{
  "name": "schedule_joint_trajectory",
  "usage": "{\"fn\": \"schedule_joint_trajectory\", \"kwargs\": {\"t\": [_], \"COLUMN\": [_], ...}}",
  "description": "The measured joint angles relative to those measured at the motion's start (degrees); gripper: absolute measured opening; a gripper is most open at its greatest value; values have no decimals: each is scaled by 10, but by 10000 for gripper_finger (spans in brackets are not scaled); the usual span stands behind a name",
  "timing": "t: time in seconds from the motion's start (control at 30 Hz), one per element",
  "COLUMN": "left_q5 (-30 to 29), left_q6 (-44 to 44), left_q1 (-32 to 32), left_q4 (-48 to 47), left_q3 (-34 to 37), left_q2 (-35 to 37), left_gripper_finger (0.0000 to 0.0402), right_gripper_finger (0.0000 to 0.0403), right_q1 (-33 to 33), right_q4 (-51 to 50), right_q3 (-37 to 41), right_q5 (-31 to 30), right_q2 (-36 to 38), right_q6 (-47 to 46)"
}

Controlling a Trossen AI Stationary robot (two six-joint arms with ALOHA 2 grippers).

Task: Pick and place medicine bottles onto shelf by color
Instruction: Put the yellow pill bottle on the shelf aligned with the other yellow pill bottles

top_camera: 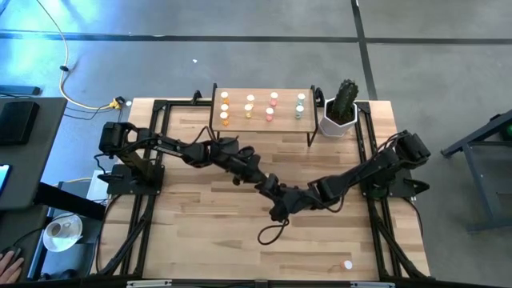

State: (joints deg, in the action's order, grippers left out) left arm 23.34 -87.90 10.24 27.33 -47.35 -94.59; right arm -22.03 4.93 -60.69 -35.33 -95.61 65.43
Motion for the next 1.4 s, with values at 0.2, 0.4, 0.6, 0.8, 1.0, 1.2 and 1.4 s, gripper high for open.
{"fn": "schedule_joint_trajectory", "kwargs": {"t": [0.2, 0.4, 0.6, 0.8, 1.0, 1.2, 1.4], "left_q5": [-2, -2, -1, -2, -2, -4, -8], "left_q6": [-5, -5, -6, -22, -13, 18, 54], "left_q1": [0, 0, 3, 6, 7, 13, 19], "left_q4": [1, 1, 9, 27, 26, 27, 27], "left_q3": [0, 0, 0, 0, 0, 0, 0], "left_q2": [0, 1, 1, 1, 0, 0, 0], "left_gripper_finger": [90, 90, 90, 90, 90, 90, 92], "right_gripper_finger": [158, 156, 152, 124, 112, 110, 110], "right_q1": [10, 10, 12, 20, 18, 14, 14], "right_q4": [-1, -1, -8, -8, -9, -9, -11], "right_q3": [0, 0, 0, 0, 0, 0, 0], "right_q5": [5, 4, -3, -22, -13, -17, -18], "right_q2": [0, 0, 0, 0, 0, 0, 0], "right_q6": [0, -9, -15, -17, -23, -22, -29]}}
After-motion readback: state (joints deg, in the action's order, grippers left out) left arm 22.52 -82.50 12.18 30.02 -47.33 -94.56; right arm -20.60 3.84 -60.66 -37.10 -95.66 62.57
